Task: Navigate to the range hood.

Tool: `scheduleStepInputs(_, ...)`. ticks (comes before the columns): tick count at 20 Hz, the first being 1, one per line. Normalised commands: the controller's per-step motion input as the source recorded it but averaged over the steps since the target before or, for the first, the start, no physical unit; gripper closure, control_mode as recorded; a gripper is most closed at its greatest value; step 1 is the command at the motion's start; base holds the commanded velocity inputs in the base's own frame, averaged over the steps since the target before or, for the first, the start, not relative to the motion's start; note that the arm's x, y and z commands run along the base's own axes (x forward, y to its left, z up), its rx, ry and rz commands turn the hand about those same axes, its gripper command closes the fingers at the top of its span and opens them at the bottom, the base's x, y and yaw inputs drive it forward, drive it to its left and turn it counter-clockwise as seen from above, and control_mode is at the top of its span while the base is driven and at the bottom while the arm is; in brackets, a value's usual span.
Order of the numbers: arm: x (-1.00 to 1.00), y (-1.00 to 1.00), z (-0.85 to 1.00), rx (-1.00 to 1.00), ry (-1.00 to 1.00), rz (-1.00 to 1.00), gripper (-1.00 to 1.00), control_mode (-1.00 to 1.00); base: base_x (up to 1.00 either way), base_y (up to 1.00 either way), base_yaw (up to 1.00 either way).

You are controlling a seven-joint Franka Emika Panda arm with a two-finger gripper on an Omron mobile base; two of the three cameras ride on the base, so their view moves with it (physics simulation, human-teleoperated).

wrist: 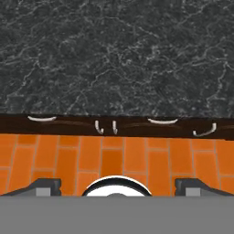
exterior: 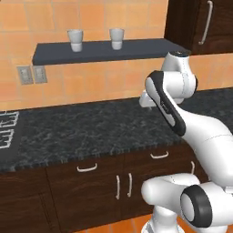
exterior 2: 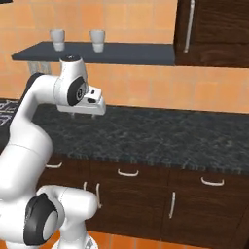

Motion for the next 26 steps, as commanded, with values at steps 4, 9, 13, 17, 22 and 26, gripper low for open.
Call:
scheduleStepInputs(4,0.0,0.0,0.0,0.0,0.0,0.0,-1.0,1.0,0.08,1.0,0.0)
scheduleStepInputs(9,0.0,0.0,0.0,0.0,0.0,0.0,-1.0,1.0,0.0,1.0,0.0)
scheduleStepInputs(13,0.0,0.0,0.0,0.0,0.0,0.0,-1.0,1.0,0.0,1.0,0.0)
scheduleStepInputs(17,0.0,0.0,0.0,0.0,0.0,0.0,-1.0,1.0,0.04,1.0,0.0)
scheduleStepInputs(22,0.0,0.0,0.0,0.0,0.0,0.0,-1.0,1.0,0.13,1.0,0.0)
scheduleStepInputs(26,0.0,0.0,0.0,0.0,0.0,0.0,-1.0,1.0,0.18,1.0,0.0)
